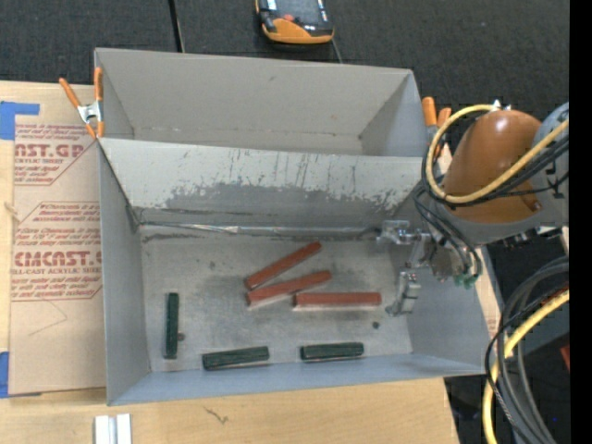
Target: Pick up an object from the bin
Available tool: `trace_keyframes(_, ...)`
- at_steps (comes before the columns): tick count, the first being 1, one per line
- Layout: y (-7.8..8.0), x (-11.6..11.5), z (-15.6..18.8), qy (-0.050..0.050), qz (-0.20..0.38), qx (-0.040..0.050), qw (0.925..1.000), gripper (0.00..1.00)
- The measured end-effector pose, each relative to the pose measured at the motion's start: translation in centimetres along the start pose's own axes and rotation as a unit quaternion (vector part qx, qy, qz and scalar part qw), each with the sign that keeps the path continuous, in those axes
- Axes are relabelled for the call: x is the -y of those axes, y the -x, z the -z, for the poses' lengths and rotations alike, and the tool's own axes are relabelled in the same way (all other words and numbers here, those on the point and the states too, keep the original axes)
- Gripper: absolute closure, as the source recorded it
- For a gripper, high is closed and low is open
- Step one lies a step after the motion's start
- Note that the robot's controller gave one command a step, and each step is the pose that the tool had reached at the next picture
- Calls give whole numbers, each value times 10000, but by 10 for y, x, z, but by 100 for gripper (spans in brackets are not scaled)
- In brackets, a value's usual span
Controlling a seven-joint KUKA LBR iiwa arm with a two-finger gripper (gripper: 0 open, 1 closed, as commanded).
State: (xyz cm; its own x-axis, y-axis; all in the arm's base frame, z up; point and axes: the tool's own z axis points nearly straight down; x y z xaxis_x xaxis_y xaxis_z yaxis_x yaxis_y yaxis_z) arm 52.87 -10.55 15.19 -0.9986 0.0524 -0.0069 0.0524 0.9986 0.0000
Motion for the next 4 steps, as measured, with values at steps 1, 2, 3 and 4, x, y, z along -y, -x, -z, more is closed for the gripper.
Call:
trace_keyframes(1,-7,17,-73,-1,-351,-8,9994,0)
trace_keyframes(2,-23,14,-81,0,-527,-26,9986,100)
trace_keyframes(3,-23,14,-81,-2,-524,-27,9986,100)
trace_keyframes(4,-15,20,-28,7,-506,-63,9987,100)
